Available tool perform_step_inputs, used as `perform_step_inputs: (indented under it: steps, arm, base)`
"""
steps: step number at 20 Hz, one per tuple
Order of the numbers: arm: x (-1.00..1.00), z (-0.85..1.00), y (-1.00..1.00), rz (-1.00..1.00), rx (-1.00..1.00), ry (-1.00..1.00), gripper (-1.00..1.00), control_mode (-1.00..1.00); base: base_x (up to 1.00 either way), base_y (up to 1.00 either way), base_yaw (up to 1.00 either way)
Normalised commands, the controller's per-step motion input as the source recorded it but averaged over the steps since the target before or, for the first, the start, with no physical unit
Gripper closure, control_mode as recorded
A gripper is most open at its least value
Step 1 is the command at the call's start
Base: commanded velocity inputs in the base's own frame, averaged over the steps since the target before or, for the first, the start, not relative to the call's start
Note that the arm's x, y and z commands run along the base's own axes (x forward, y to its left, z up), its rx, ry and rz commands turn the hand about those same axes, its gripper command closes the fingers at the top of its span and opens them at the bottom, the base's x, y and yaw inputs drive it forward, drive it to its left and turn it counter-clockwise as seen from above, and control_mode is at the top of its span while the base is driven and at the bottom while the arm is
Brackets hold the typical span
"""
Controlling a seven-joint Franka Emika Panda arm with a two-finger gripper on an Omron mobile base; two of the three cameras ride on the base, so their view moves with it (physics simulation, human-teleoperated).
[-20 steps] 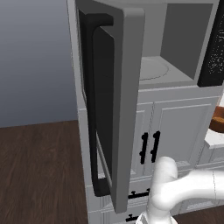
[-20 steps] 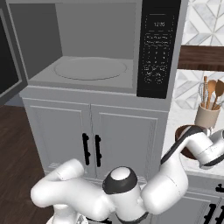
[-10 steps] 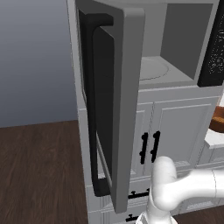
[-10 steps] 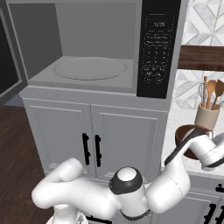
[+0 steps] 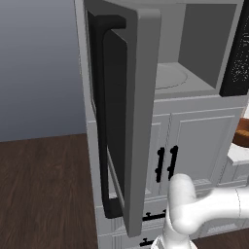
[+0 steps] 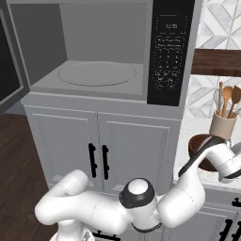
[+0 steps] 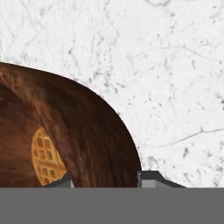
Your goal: Open the microwave, place the bowl with waffle inside the microwave, then close the microwave door and turn it on.
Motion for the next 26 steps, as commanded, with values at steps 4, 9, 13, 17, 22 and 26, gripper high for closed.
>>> perform_step_inputs:
  steps: [4, 9, 13, 17, 22, 26]
  arm:
    - [-0.02, 0.0, 0.0, 0.0, 0.0, 0.0, 1.0, -1.0]
    - [-0.8, 0.3, -0.15, 0.0, 0.0, -0.07, 1.0, -1.0]
    - [-1.0, 0.76, -0.42, 0.01, 0.0, -0.17, 1.0, -1.0]
    - [-1.0, 0.81, -0.18, 0.06, -0.01, -0.25, 1.0, -1.0]
    - [-1.0, 0.67, 0.09, 0.24, -0.05, -0.37, 1.0, -1.0]
    - [-1.0, 0.72, 0.57, 0.27, -0.05, -0.3, 1.0, -1.0]
  base:
    - [0.0, 0.0, 0.0]
    - [0.0, 0.0, 0.0]
    - [0.0, 0.0, 0.0]
    - [0.0, 0.0, 0.0]
    - [0.0, 0.0, 0.0]
    - [0.0, 0.0, 0.0]
